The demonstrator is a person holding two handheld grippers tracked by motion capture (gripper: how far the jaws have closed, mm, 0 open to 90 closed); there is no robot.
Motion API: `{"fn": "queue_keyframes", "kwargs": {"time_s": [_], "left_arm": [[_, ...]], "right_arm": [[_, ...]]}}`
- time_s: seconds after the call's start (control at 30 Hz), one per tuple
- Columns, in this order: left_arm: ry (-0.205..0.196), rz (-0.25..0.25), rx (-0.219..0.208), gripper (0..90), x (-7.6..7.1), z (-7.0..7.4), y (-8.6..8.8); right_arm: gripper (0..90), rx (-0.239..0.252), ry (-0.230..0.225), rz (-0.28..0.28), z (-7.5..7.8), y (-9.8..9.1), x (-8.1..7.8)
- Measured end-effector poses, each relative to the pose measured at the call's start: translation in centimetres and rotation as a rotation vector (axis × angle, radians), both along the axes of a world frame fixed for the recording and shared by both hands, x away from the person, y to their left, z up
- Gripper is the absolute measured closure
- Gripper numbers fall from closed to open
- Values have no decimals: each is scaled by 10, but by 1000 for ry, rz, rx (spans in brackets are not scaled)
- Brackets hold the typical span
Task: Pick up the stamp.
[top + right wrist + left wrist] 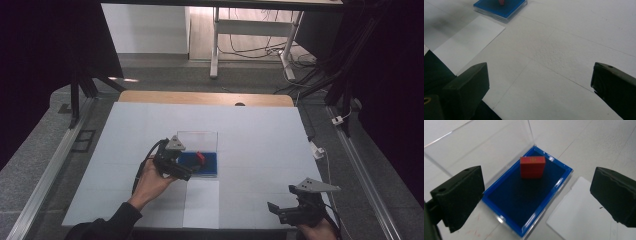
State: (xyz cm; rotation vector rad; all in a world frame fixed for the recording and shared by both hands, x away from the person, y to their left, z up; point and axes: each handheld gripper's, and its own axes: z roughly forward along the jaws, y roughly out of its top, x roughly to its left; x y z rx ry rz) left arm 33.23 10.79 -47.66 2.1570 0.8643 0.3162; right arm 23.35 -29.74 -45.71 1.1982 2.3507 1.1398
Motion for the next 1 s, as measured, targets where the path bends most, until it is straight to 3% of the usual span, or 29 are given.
{"fn": "queue_keyframes", "kwargs": {"time_s": [0.27,0.33,0.6,0.8,0.83,1.0], "left_arm": [[41,-13,17,0,21,-11,-24],[34,-7,48,1,25,-13,-27],[24,-3,95,294,33,-18,-33],[34,-9,117,434,32,-21,-35],[39,-17,114,554,32,-21,-35],[28,-16,132,581,30,-20,-37]], "right_arm": [[16,-4,4,-1,0,0,0],[16,-6,6,-1,0,0,0],[16,0,7,1,0,0,1],[16,-4,11,4,0,0,1],[16,-6,13,4,0,0,1],[16,-7,18,6,-1,0,1]]}}
